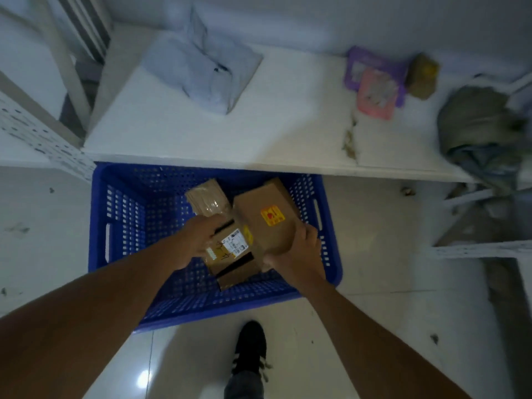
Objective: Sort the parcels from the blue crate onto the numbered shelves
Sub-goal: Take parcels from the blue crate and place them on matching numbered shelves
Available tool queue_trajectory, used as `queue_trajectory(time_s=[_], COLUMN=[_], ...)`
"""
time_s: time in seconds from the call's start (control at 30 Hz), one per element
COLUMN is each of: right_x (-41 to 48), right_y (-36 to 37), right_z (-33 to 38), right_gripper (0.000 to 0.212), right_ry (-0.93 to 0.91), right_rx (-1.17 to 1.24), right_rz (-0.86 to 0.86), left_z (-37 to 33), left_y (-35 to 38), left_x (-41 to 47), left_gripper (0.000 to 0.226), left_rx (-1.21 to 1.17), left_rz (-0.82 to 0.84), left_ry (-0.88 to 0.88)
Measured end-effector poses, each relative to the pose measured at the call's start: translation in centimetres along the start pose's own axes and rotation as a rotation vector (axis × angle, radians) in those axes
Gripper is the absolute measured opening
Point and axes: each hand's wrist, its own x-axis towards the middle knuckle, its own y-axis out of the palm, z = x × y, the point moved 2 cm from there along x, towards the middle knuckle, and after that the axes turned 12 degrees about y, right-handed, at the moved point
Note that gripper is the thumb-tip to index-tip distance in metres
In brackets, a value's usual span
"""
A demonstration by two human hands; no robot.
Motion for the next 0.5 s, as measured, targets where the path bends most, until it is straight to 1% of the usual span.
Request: queue_trajectory(time_s=[0.07,0.1,0.13,0.2,0.23,0.3,0.33,0.4,0.43,0.47,0.5], right_x=[-4.9,-7.8,-10.9,-17.5,-20.9,-27.2,-30.0,-34.6,-37.1,-39.2,-41.5], right_y=[-2.9,-4.5,-6.2,-9.7,-11.7,-15.8,-17.9,-22.3,-24.7,-27.0,-29.6], right_z=[0.4,0.8,1.5,3.2,4.2,6.6,7.9,10.8,12.3,13.7,15.2], right_gripper=[0.118,0.12,0.122,0.122,0.121,0.116,0.115,0.109,0.101,0.087,0.066], right_ry=[-0.016,-0.022,-0.033,-0.079,-0.112,-0.197,-0.243,-0.31,-0.337,-0.361,-0.375], right_rx=[0.086,0.126,0.167,0.248,0.275,0.284,0.29,0.317,0.359,0.451,0.573], right_rz=[-0.006,-0.034,-0.067,-0.147,-0.172,-0.215,-0.243,-0.276,-0.273,-0.265,-0.26], left_z=[-3.7,-5.8,-7.9,-12.1,-14.2,-18.5,-20.8,-25.4,-27.7,-29.7,-31.7], left_y=[-0.1,-0.1,-0.2,-0.6,-1.1,-2.6,-3.5,-5.4,-6.1,-6.9,-7.7], left_x=[-3.8,-6.1,-8.9,-15.2,-18.4,-25.1,-28.5,-35.3,-38.9,-42.3,-45.4], left_gripper=[0.084,0.095,0.096,0.082,0.08,0.085,0.086,0.078,0.071,0.065,0.06], left_rx=[-0.088,-0.13,-0.149,-0.126,-0.081,0.02,0.027,-0.014,-0.022,-0.026,-0.04], left_rz=[0.093,0.163,0.231,0.334,0.336,0.304,0.306,0.323,0.329,0.326,0.318], left_ry=[0.033,0.048,0.082,0.177,0.22,0.308,0.347,0.425,0.478,0.528,0.576])
